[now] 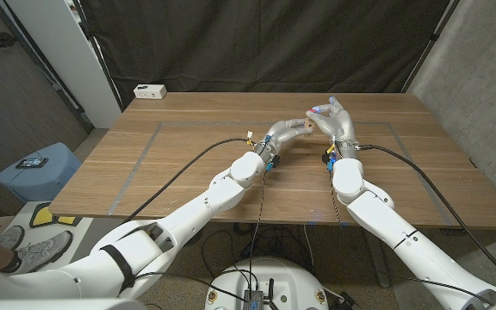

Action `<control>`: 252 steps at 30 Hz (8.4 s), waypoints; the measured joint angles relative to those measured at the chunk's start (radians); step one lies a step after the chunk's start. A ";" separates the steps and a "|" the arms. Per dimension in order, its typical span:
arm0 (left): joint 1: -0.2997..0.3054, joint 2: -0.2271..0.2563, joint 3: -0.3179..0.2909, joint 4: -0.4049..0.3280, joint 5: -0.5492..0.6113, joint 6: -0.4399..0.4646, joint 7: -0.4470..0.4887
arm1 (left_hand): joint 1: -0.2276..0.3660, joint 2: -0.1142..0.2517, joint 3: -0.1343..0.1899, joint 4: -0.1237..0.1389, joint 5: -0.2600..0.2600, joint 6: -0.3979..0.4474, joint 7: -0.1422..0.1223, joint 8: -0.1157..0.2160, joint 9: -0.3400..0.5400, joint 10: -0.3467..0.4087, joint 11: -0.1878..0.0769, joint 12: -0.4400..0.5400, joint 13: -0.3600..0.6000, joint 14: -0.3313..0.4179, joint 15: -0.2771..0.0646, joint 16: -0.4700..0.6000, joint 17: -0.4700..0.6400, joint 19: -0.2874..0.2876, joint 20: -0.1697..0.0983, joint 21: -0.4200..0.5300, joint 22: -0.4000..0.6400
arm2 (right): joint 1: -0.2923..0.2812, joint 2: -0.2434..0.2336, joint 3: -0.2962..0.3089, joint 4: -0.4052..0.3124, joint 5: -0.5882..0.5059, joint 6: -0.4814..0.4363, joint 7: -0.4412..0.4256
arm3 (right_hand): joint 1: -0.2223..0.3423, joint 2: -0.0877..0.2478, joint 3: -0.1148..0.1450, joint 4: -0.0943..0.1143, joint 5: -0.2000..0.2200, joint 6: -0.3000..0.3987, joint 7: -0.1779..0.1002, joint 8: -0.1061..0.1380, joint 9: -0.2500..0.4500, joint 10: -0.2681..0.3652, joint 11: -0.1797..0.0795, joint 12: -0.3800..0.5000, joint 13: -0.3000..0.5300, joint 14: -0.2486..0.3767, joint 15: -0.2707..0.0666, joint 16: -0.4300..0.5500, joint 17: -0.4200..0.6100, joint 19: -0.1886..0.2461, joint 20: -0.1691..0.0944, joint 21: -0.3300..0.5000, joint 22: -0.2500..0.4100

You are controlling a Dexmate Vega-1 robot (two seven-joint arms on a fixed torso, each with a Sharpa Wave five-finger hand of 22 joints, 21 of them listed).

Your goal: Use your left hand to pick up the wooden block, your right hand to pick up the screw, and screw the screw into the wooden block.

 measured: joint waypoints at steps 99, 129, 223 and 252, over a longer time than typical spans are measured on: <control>-0.031 -0.032 0.004 0.071 -0.003 -0.026 -0.007 | 0.000 0.000 0.002 -0.004 0.000 -0.002 0.009 0.000 0.001 0.000 0.000 0.000 0.009 0.000 0.000 0.000 0.002 0.000 0.000 0.000 0.000 | 0.011 -0.009 0.002 0.030 0.030 0.002 0.017 | -0.012 0.028 -0.021 0.007 0.015 -0.018 0.007 0.015 -0.010 -0.002 0.009 0.000 0.000 0.002 0.002 0.000 -0.004 0.000 0.000 0.000 0.000; -0.019 -0.028 0.005 0.046 -0.004 -0.014 0.003 | 0.011 0.011 0.006 -0.008 0.000 -0.006 0.012 -0.005 0.001 0.000 0.000 -0.004 0.009 -0.004 -0.004 0.000 0.000 0.000 0.000 0.000 0.000 | -0.002 -0.019 0.006 0.018 0.033 0.004 0.020 | -0.028 0.033 -0.034 0.014 0.023 -0.065 0.003 0.002 -0.022 -0.015 0.033 -0.004 0.000 0.006 0.006 0.000 -0.004 0.000 0.000 0.000 0.000; -0.035 -0.053 0.000 0.095 -0.025 -0.021 -0.002 | 0.032 0.032 0.014 -0.008 0.005 -0.033 0.010 -0.007 0.001 -0.015 0.003 -0.014 0.010 -0.013 -0.005 0.000 0.000 0.000 0.000 0.000 0.000 | 0.001 -0.034 0.003 0.021 0.032 0.018 0.041 | -0.090 0.047 -0.075 0.022 0.044 -0.127 -0.013 -0.030 -0.058 -0.050 0.050 -0.007 0.005 -0.016 0.027 -0.007 -0.002 -0.020 0.020 -0.004 0.000; -0.027 -0.050 -0.001 0.082 -0.025 -0.022 0.001 | 0.032 0.032 0.014 -0.009 0.004 -0.035 0.012 -0.009 0.001 -0.020 0.002 -0.014 0.010 -0.013 -0.005 0.000 0.000 0.000 0.000 0.000 0.000 | 0.000 -0.039 0.004 0.022 0.013 0.013 0.035 | -0.094 0.051 -0.082 0.015 0.044 -0.123 -0.020 -0.025 -0.051 -0.059 0.030 -0.007 0.005 -0.016 0.027 -0.007 -0.002 -0.020 0.020 -0.004 0.000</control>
